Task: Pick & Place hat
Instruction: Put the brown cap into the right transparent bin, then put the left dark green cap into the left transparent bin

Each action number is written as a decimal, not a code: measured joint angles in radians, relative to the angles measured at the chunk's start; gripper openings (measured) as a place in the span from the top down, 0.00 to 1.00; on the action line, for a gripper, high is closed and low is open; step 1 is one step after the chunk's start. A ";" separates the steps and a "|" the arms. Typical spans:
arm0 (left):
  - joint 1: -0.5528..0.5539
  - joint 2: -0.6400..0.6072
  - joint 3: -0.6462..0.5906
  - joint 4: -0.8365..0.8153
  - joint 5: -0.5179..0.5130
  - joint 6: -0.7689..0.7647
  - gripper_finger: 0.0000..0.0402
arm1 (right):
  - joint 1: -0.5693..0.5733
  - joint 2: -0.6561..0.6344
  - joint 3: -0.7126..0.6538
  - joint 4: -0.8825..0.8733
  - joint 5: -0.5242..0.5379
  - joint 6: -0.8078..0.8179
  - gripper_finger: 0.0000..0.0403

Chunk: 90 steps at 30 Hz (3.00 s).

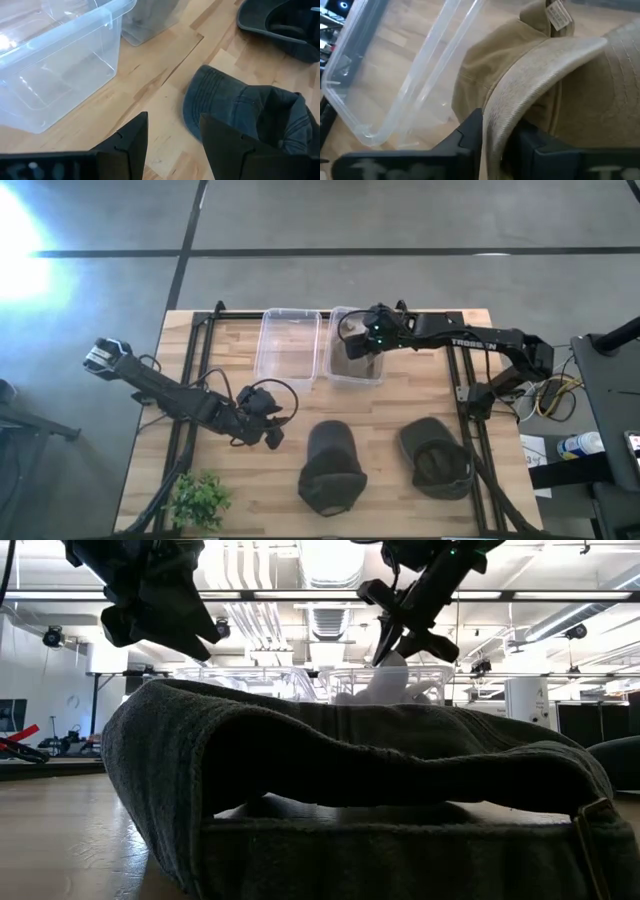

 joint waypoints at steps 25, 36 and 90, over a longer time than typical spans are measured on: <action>0.000 0.000 0.000 0.000 0.001 0.000 0.57 | 0.002 -0.002 0.000 0.008 0.004 -0.041 0.77; 0.000 0.000 0.000 0.000 0.001 0.000 0.57 | 0.004 -0.003 0.009 0.012 0.002 -0.087 0.78; 0.066 0.158 0.001 0.223 0.330 -0.021 0.57 | 0.567 0.023 0.079 -0.346 -0.031 0.184 0.47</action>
